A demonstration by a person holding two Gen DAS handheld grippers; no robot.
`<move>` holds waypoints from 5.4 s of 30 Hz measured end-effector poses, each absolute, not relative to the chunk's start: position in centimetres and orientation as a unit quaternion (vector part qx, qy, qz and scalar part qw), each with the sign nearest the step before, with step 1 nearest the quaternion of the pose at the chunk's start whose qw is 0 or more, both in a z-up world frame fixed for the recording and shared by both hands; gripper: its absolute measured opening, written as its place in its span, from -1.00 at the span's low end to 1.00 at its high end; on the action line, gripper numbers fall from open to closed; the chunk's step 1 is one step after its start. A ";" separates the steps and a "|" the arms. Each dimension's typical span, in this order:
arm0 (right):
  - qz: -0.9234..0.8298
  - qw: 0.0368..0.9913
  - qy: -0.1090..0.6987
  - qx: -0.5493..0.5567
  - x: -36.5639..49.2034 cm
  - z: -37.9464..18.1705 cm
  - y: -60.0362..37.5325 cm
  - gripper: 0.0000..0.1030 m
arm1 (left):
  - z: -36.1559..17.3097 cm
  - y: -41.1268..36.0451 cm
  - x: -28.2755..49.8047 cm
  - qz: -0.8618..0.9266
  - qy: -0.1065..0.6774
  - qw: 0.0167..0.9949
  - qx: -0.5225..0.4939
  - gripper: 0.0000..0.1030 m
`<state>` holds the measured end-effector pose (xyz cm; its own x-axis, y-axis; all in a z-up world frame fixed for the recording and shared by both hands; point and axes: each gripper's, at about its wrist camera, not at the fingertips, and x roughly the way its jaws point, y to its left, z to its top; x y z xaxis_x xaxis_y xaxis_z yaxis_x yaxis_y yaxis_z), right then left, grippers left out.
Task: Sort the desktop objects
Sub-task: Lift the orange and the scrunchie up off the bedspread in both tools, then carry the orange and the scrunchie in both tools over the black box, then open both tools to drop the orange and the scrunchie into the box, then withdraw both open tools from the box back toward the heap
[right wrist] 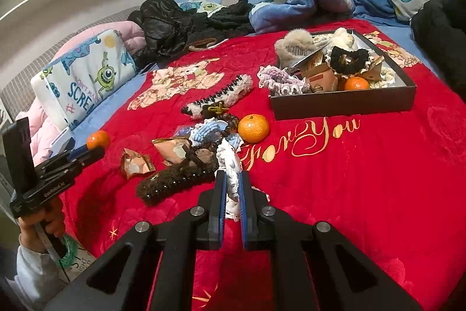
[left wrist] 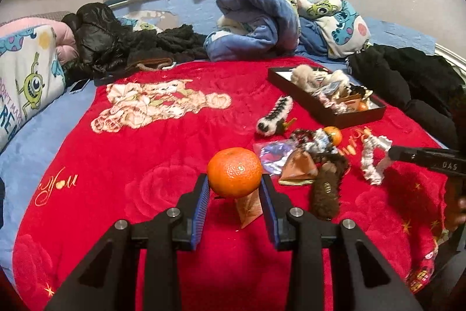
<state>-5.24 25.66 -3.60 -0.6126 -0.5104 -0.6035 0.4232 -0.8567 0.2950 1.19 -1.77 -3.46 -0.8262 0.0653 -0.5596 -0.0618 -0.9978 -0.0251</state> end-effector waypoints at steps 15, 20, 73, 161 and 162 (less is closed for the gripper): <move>-0.906 0.248 -0.090 0.331 -3.6 -2.6 28.7 -0.84 | -1.9 5.9 1.2 0.953 0.020 0.101 -0.286 -0.31; -0.915 0.224 -0.113 0.317 -2.7 -2.1 32.0 -0.84 | -1.7 9.2 1.2 0.949 0.030 0.130 -0.285 -0.31; -0.953 0.194 -0.106 0.205 -18.1 4.2 35.5 -0.84 | 3.9 19.8 -22.0 0.952 0.017 0.175 -0.251 -0.31; -0.985 0.124 -0.081 0.093 -5.8 9.2 36.7 1.00 | 7.5 15.3 -12.5 0.976 0.020 0.124 -0.178 1.00; -0.986 0.117 -0.080 0.085 -4.8 9.5 36.7 1.00 | 7.8 14.8 -11.9 0.977 0.026 0.120 -0.176 1.00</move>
